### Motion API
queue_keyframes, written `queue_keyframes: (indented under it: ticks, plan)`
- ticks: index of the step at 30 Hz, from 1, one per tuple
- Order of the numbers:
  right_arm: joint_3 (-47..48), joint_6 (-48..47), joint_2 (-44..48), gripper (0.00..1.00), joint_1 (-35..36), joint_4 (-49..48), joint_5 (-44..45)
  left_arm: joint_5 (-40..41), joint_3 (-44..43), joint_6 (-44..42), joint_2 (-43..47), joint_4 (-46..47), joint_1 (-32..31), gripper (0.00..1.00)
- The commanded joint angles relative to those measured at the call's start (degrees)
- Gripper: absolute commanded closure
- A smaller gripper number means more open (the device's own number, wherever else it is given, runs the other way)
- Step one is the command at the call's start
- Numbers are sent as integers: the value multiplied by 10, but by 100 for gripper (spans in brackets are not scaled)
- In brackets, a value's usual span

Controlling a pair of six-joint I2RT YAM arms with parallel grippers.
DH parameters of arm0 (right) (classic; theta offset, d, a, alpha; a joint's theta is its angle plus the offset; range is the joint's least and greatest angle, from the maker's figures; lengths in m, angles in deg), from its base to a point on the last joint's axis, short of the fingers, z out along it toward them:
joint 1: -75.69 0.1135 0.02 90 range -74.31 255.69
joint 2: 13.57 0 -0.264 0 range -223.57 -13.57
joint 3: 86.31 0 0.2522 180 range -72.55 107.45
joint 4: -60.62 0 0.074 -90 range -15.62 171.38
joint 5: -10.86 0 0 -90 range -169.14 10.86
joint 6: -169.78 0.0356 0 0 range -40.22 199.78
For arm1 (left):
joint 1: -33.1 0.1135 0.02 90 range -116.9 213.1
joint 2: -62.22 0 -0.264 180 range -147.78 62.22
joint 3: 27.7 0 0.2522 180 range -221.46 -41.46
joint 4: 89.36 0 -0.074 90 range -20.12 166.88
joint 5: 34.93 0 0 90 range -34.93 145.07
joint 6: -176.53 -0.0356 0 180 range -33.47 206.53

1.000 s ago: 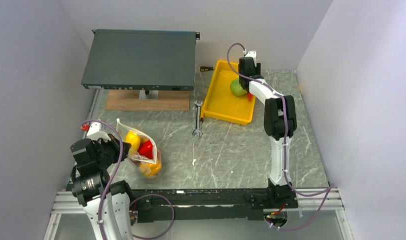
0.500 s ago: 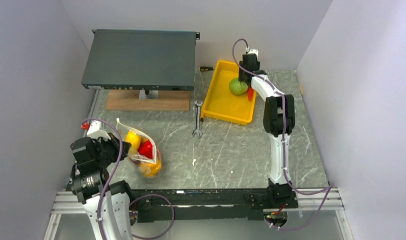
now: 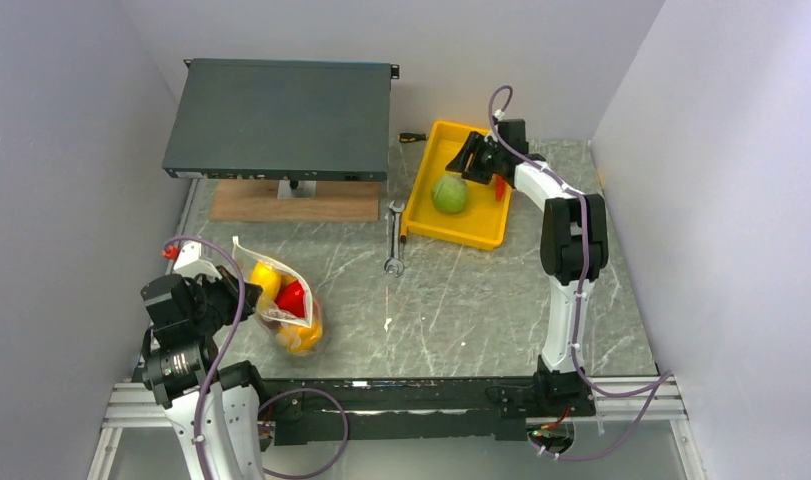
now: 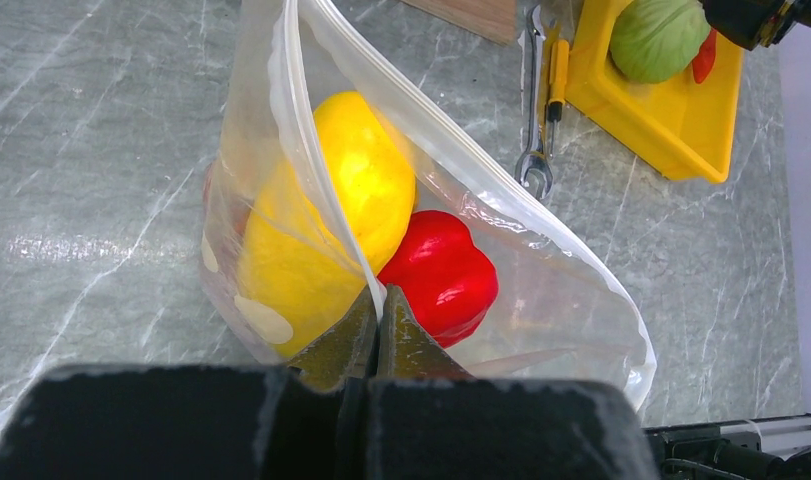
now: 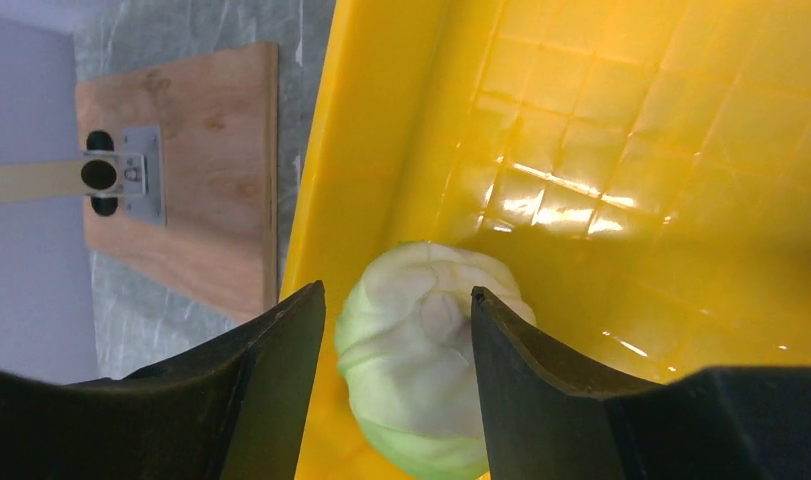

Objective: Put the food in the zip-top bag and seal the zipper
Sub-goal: Pick up the fake vegetable from the bin.

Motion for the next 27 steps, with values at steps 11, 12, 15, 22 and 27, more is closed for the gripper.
queue_keyframes:
  ticks: [11, 12, 15, 22, 27]
  plan:
    - [178, -201, -29, 35, -2, 185, 349, -8, -5, -2, 6, 21, -4, 100]
    - [187, -212, -39, 34, 1, 189, 373, -9, -5, -2, 5, 20, -4, 100]
    - [200, -245, -64, 31, 11, 179, 420, -9, -4, -2, 3, 20, -4, 100]
    - [235, -286, -135, 30, 29, 170, 505, -9, -3, -2, 4, 19, -4, 100]
    - [244, -291, -184, 33, 30, 169, 525, -9, -4, -2, 2, 19, -4, 100]
